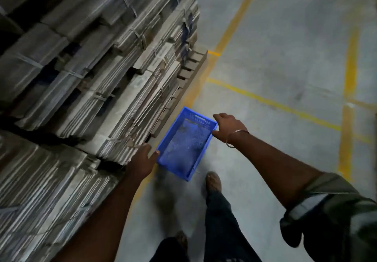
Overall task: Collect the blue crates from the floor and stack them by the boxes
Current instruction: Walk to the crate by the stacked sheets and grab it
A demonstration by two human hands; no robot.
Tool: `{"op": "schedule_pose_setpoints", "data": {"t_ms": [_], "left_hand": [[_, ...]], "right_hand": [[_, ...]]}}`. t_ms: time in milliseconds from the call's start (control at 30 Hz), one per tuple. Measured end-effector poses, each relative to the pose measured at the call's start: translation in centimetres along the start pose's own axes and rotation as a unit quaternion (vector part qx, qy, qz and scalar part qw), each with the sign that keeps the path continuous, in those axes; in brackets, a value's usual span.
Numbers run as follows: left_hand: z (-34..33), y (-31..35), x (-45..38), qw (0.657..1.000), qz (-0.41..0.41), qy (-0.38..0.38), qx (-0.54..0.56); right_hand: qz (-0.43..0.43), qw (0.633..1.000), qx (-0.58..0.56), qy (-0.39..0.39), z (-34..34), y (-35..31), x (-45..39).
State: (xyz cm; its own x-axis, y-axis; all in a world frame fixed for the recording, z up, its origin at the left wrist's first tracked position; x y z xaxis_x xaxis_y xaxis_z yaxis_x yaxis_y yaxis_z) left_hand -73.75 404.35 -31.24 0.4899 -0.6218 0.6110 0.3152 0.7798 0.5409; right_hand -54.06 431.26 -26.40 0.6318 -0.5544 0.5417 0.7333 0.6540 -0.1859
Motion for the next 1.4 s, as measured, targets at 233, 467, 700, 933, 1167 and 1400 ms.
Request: {"op": "schedule_pose_setpoints", "data": {"t_ms": [233,467,700,933,1167,1400], "left_hand": [[-7.2,-1.3,-12.5,0.995,0.094,0.001,0.041],[-17.3,-9.3,-19.2,0.971,0.200,-0.062,0.116],[-26.8,-18.5,-26.9,0.950,0.222,-0.078,0.205],[-33.1,-24.2,-34.7,0.964,0.182,0.025,0.190],[-33.1,-30.0,-31.4,0.958,0.219,0.118,0.142],[-31.2,-38.8,-24.9,0.902,0.344,0.173,0.194]], "right_hand": [[0.015,0.997,0.049,-0.049,-3.4,5.3,-18.0],[0.028,0.992,0.067,-0.100,-15.2,6.7,-26.4],[0.050,0.980,0.105,-0.161,-29.5,6.6,-32.2],[0.048,0.980,0.132,-0.139,-36.5,9.1,-37.8],[0.010,0.985,0.132,-0.107,-39.6,9.7,-38.7],[-0.024,0.986,0.100,-0.128,-44.1,8.0,-39.7]]}}
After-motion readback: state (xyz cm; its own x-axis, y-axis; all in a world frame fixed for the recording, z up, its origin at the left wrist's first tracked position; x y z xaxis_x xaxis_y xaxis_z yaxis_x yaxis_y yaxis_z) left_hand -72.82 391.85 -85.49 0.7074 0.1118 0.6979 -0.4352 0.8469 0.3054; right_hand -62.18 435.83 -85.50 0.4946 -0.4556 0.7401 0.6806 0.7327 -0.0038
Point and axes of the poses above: each hand's wrist, its own x-axis away from the middle knuckle, its own z-axis out of the back of the hand, y = z × x, the point moved 4 cm from there along -x, towards the middle knuckle, and after that the axes turned 12 degrees about -y, right-handed, at the moved point
